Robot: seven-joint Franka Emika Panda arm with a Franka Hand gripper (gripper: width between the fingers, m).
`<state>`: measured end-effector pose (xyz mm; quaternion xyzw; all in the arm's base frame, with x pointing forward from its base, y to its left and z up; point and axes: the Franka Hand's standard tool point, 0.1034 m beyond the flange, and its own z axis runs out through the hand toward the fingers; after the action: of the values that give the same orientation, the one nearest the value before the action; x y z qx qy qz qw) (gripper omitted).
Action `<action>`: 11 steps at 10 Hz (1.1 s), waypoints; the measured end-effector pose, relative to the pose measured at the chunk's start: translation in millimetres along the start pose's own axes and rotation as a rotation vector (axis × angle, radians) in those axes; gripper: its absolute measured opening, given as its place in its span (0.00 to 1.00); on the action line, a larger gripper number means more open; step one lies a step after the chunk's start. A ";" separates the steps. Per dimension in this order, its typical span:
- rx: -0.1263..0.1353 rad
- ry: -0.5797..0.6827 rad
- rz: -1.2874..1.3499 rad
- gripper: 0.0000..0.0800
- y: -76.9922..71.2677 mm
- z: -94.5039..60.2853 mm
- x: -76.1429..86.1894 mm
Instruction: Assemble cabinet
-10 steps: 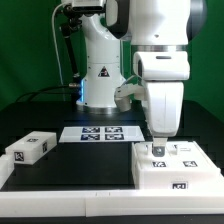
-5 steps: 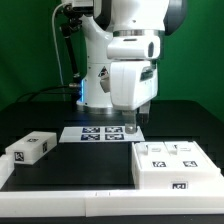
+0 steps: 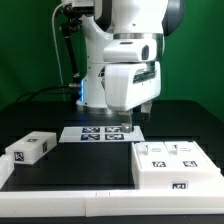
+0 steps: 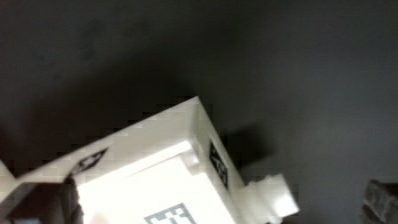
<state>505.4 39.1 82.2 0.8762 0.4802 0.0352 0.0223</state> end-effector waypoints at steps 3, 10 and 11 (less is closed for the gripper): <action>0.008 0.014 0.370 1.00 -13.0 5.6 2.0; 0.056 0.024 0.785 1.00 -24.1 9.1 12.6; 0.061 0.013 0.908 1.00 -29.1 12.6 15.4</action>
Offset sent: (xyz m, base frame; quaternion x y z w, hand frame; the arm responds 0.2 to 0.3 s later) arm -0.0055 0.0115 -0.0059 -0.0008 -0.0126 0.2085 0.9780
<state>490.2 67.6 68.1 0.9980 0.0485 0.0329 -0.0245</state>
